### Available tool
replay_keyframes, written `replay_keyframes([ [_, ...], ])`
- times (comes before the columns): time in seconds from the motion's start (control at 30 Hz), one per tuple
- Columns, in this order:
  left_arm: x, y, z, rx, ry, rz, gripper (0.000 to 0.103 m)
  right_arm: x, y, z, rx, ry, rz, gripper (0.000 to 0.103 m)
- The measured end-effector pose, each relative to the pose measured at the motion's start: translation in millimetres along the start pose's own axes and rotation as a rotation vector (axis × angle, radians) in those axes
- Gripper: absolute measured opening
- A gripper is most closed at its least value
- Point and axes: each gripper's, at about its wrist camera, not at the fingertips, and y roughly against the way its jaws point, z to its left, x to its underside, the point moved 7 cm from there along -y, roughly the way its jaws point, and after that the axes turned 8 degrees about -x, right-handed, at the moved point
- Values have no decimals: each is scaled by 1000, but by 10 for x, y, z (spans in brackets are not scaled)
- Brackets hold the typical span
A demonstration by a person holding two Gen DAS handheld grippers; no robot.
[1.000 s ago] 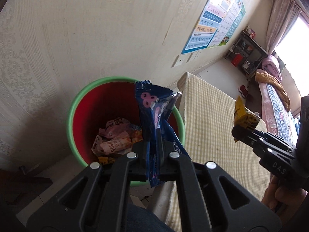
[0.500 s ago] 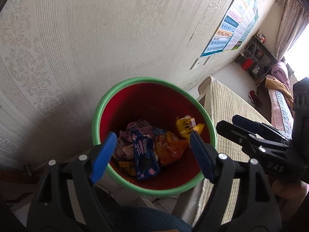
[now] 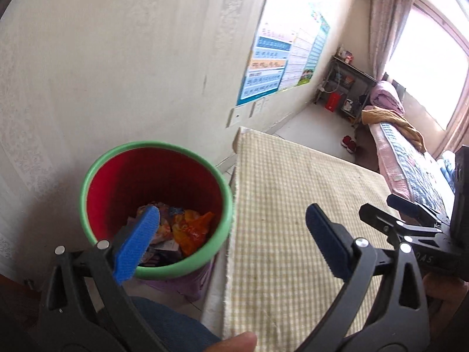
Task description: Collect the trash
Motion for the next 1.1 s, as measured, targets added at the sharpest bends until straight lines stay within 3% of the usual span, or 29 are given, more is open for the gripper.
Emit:
replay_keyframes([
  [0.17, 207, 105, -592, 58, -61, -29, 98, 345, 555, -484, 107, -63, -76, 96],
  [0.4, 573, 50, -1054, 114, -82, 42, 98, 764, 1058, -1001, 206, -122, -111, 96],
  [0.53, 639, 42, -1179, 89, -157, 17, 98, 872, 1201, -1210, 248, -175, -138, 96],
  [0.63, 635, 53, -1212, 77, -178, -15, 98, 897, 1216, -1303, 314, -200, -143, 96],
  [1.1, 705, -48, -1322, 110, -203, 16, 98, 953, 1197, -1212, 320, -177, -158, 96],
])
